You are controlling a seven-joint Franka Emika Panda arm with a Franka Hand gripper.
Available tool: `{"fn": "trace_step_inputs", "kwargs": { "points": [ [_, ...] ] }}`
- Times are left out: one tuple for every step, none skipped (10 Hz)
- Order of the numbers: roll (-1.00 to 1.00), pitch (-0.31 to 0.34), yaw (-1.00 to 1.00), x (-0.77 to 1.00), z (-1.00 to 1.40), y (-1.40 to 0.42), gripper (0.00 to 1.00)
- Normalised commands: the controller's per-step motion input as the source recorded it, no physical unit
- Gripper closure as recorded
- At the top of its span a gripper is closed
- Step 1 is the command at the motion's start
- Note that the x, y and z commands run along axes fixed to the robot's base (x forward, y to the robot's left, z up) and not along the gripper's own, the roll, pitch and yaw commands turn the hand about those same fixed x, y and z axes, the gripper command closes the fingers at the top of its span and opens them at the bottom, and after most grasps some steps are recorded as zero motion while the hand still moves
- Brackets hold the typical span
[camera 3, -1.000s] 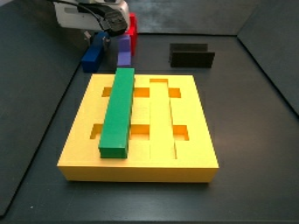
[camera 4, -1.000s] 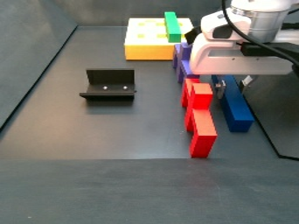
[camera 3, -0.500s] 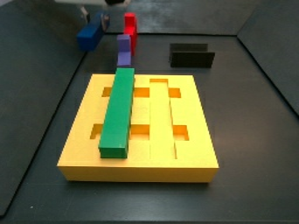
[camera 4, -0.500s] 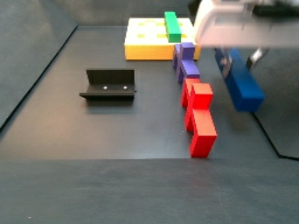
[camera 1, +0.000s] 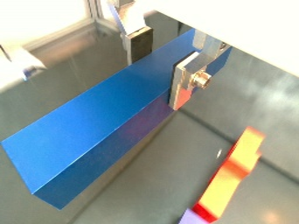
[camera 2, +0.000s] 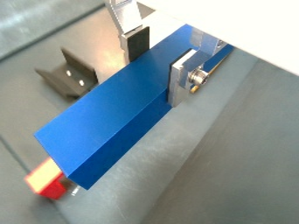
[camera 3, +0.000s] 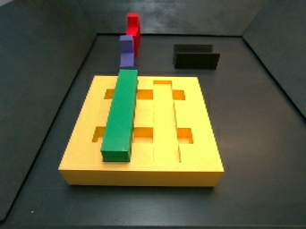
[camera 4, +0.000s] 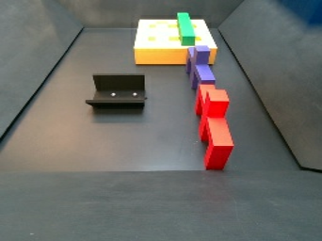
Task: Pick up the blue object. Move up. Move to above the board. Insert the blue object.
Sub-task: Move to above the board, then insert the blue object.
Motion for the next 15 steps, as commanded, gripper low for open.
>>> {"fn": "trace_step_inputs", "kwargs": {
  "points": [
    [-0.01, 0.074, 0.00, 0.02, 0.70, -0.01, 1.00],
    [-0.01, 0.061, 0.00, 0.03, 0.32, 0.00, 1.00],
    [-0.03, 0.121, 0.16, 0.76, 0.19, -1.40, 1.00],
    [-0.01, 0.140, 0.15, 0.76, 0.17, -1.40, 1.00],
    [0.04, 0.192, 0.12, 0.80, 0.16, -1.40, 1.00],
    [-0.04, 0.176, 0.04, 0.82, 0.17, -1.40, 1.00],
    [0.01, 0.168, 0.03, 0.81, 0.17, -1.40, 1.00],
    [0.01, 0.156, 0.02, 0.81, 0.18, -1.40, 1.00],
    [-0.02, 0.155, 0.01, 0.84, 0.19, -1.40, 1.00],
    [0.00, 0.152, 0.01, 0.85, 0.19, -1.40, 1.00],
    [0.02, 0.168, 0.01, 0.89, 0.20, -1.40, 1.00],
    [0.03, 0.178, 0.01, 0.63, 0.14, -0.95, 1.00],
    [0.04, 0.165, 0.01, 0.34, 0.09, -0.42, 1.00],
    [0.04, 0.098, 0.01, 0.18, 0.06, -0.24, 1.00],
    [0.00, 0.000, 0.00, 0.07, -0.05, -0.03, 1.00]
  ]
}}
